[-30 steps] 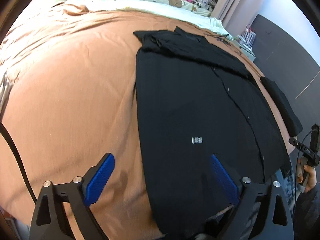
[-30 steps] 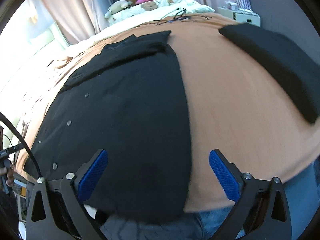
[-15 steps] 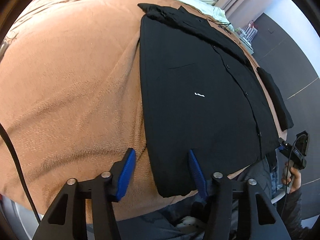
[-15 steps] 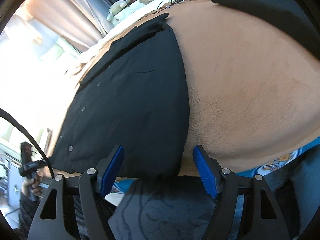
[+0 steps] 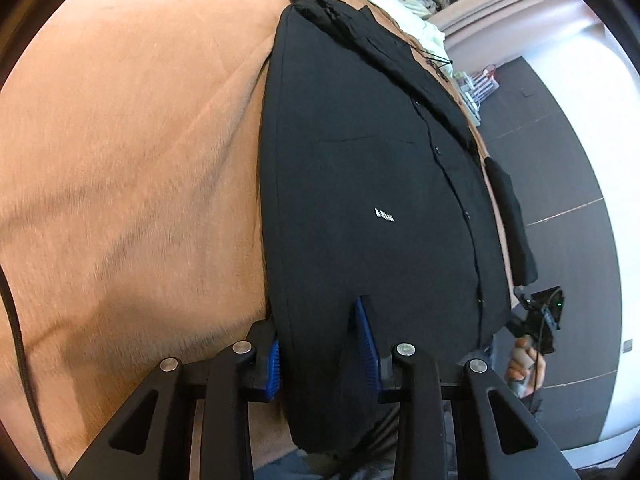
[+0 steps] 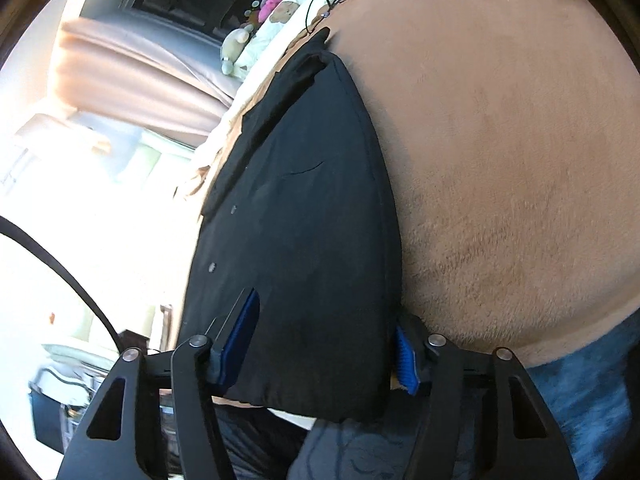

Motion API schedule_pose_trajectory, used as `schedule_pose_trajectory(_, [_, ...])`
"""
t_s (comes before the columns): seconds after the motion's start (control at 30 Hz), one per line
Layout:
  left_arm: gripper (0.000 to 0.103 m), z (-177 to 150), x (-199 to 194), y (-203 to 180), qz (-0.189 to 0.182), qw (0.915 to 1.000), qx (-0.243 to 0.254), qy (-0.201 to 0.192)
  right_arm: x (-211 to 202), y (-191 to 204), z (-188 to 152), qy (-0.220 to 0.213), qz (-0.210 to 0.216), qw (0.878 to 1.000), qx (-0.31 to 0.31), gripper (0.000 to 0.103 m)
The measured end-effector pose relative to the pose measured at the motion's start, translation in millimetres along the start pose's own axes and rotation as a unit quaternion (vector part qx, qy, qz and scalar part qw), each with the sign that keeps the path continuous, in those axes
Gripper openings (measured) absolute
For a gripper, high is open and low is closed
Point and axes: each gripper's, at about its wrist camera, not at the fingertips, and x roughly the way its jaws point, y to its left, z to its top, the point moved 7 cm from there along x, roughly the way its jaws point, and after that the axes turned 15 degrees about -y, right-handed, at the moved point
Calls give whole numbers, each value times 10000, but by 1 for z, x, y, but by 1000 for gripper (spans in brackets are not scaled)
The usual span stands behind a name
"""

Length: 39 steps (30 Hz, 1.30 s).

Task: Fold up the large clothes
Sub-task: 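Move both grippers to the shirt hem and close them on it, then lift the hem with both grippers and fold it over toward the collar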

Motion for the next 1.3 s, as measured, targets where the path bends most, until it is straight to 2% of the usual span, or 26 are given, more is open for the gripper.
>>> schedule_pose_trajectory(0.13, [34, -6, -7, -1, -61, 10000, -53, 18, -1, -11, -10, 62, 162, 9998, 128, 58])
schedule_pose_trajectory(0.2, [33, -4, -7, 1, -57, 9999, -105, 20, 1, -17, -9, 23, 91, 9999, 103, 51])
schedule_pose_trajectory(0.27, [28, 1, -4, 2, -12, 9999, -130, -10, 7, -21, -4, -42, -49, 9998, 214, 34])
schedule_pose_trajectory(0.3, [27, 3, -3, 2, 16, 9999, -131, -46, 8, -23, -3, -67, -100, 9996, 259, 30])
schedule_pose_trajectory(0.37, [20, 5, -2, 1, 121, 9998, -113, -112, 11, -25, 0, -142, -185, 9993, 288, 15])
schedule_pose_trajectory(0.47, [9, 3, -10, -4, 251, 9993, 81, -267, 2, -16, 3, -334, -170, 9992, 123, 5])
schedule_pose_trajectory(0.67, [3, 7, -38, -19, 304, 9971, 251, -657, -19, 14, -1, -702, -159, 9972, -206, 2])
schedule_pose_trajectory(0.83, [2, 11, -69, -28, 214, 9949, 327, -926, -29, 50, -20, -867, -30, 9947, -557, 2])
schedule_pose_trajectory(1.13, [2, -3, -139, -43, 55, 9906, 333, -1327, -79, 69, -51, -821, 198, 9920, -940, 1])
schedule_pose_trajectory(1.3, [2, -16, -183, -56, 47, 9875, 401, -1525, -114, 76, -56, -809, 370, 9890, -1179, 2])
